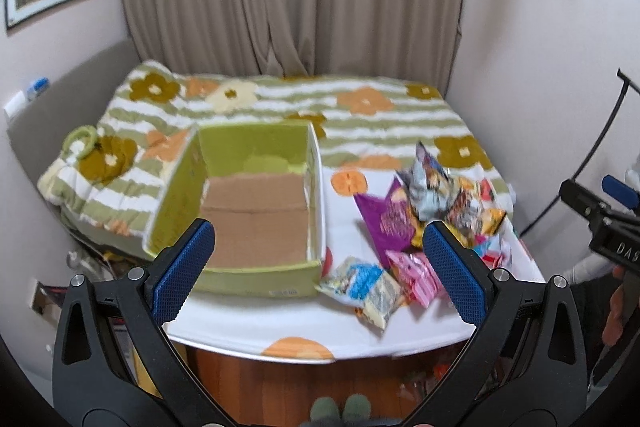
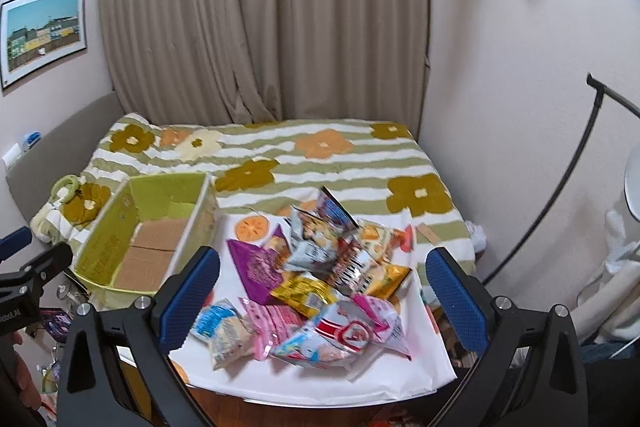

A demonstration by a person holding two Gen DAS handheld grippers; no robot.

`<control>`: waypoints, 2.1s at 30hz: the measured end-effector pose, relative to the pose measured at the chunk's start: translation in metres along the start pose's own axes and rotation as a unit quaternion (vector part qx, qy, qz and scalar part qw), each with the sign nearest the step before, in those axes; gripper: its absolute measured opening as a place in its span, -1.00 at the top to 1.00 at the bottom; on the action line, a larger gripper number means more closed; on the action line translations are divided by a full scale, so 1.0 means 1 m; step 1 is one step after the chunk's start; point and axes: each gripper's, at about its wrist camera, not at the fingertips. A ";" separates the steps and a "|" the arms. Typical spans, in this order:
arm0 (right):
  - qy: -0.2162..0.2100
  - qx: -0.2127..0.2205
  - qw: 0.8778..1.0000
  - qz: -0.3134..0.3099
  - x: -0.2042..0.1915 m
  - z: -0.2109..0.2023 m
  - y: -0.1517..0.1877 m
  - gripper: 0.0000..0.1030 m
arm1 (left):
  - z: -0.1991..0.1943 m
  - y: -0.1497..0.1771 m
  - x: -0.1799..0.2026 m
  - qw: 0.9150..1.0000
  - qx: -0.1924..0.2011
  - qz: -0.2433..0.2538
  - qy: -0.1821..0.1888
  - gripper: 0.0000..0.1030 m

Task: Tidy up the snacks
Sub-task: 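Grasp the white Oishi bag with the right tool while the left tool grasps the blue-and-cream bag, then carry the blue-and-cream bag into the green box and release it with the left tool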

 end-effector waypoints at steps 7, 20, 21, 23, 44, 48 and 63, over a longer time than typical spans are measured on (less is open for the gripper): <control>-0.015 -0.055 0.998 0.022 0.024 0.028 0.038 -1.00 | 0.068 0.038 -0.001 0.995 -0.093 -0.016 0.020 -0.99; -0.141 -0.179 0.971 0.074 0.043 0.128 0.111 -1.00 | 0.174 0.106 0.019 0.973 -0.195 -0.125 0.008 -0.99; -0.149 -0.182 0.969 0.081 0.044 0.133 0.113 -1.00 | 0.182 0.109 0.020 0.971 -0.197 -0.135 0.007 -0.99; -0.168 -0.185 0.963 0.101 0.047 0.143 0.118 -1.00 | 0.189 0.111 0.021 0.969 -0.198 -0.149 0.005 -0.99; -0.270 -0.211 0.908 0.241 0.051 0.200 0.125 -1.00 | 0.244 0.131 0.019 0.952 -0.220 -0.211 0.011 -0.25; -0.272 -0.215 0.901 0.260 0.057 0.207 0.129 -1.00 | 0.245 0.131 0.023 0.954 -0.220 -0.202 0.011 -0.19; -0.271 -0.198 0.909 0.248 0.068 0.181 0.126 -0.29 | 0.206 0.118 0.038 0.971 -0.184 -0.155 -0.001 -0.12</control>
Point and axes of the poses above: each gripper's, at about its wrist camera, not at the fingertips, and z roughly the way its jaws point, x to its right, y to its underside, and after that the axes turned 9 degrees about -z, right-handed
